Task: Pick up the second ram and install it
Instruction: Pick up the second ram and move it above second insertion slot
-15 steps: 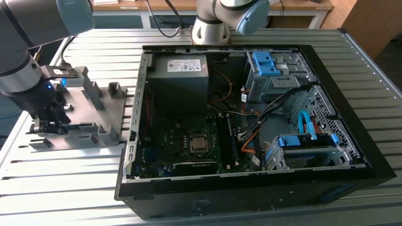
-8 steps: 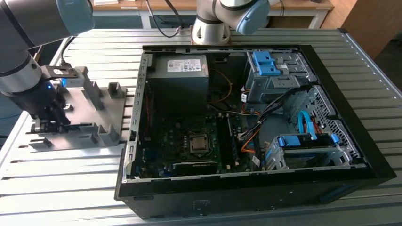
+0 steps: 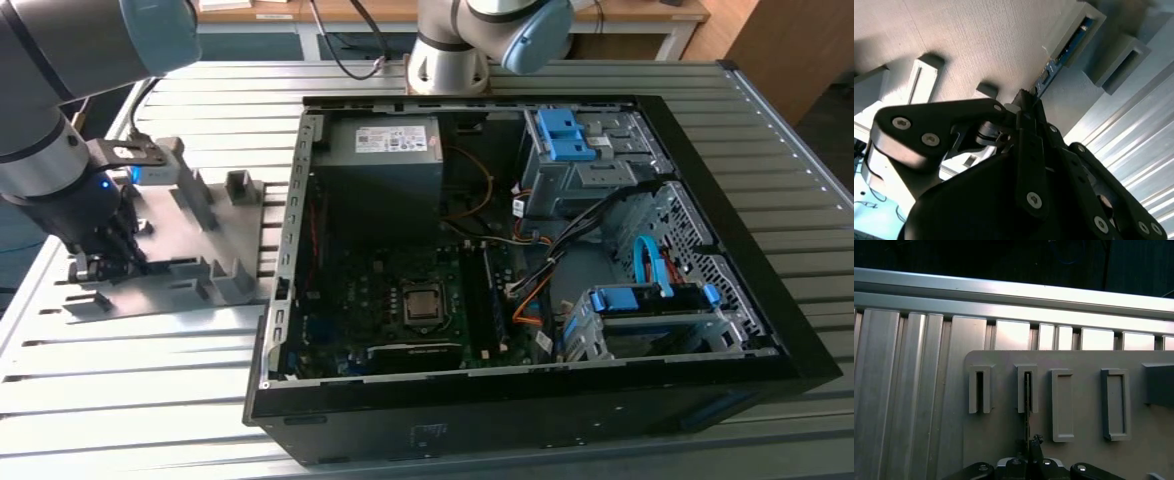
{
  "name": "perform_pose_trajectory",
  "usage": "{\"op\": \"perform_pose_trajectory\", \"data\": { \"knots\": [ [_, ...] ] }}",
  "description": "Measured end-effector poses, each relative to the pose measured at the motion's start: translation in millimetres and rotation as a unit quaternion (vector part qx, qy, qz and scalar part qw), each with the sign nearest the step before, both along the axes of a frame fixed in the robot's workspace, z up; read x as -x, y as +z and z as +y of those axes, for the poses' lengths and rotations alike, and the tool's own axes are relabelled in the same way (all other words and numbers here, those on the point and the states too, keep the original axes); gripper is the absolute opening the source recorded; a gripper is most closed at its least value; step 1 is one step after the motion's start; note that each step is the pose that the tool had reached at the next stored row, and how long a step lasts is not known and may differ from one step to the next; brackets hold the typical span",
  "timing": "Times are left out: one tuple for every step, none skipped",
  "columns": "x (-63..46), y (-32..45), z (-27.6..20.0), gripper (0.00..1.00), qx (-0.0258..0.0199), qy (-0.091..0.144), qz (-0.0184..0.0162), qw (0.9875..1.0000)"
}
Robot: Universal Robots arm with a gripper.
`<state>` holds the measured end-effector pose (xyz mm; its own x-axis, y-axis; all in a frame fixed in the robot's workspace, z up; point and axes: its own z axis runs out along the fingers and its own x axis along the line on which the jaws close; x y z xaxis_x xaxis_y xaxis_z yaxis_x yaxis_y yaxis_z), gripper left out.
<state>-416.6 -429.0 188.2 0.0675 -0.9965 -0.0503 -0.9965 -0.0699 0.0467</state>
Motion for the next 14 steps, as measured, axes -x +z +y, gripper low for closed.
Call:
{"op": "perform_pose_trajectory", "data": {
  "knots": [
    [0.0,0.0,0.0,0.14,0.0,0.0,0.0,1.0],
    [0.0,0.0,0.0,0.14,0.0,0.0,0.0,1.0],
    [0.0,-0.1,0.0,0.14,0.0,0.0,0.0,1.0],
    [0.0,-0.1,0.0,0.14,0.0,0.0,0.0,1.0],
    [0.0,-0.1,0.0,0.14,0.0,0.0,0.0,1.0],
    [0.0,-0.2,0.0,0.14,0.0,0.0,0.0,1.0],
    [0.0,-0.2,0.0,0.14,0.0,0.0,0.0,1.0],
    [0.0,-0.2,0.0,0.14,0.0,0.0,0.0,1.0],
    [0.0,-0.2,0.0,0.14,0.0,0.0,0.0,1.0],
    [0.0,-0.2,0.0,0.14,0.0,0.0,0.0,1.0],
    [0.0,-0.2,0.0,0.14,0.0,0.0,0.0,1.0],
    [0.0,-0.3,0.0,0.14,0.0,0.0,0.0,1.0],
    [0.0,-0.3,0.0,0.14,0.0,0.0,0.0,1.0],
    [0.0,-0.3,0.0,0.14,0.0,0.0,0.0,1.0]
  ]
}}
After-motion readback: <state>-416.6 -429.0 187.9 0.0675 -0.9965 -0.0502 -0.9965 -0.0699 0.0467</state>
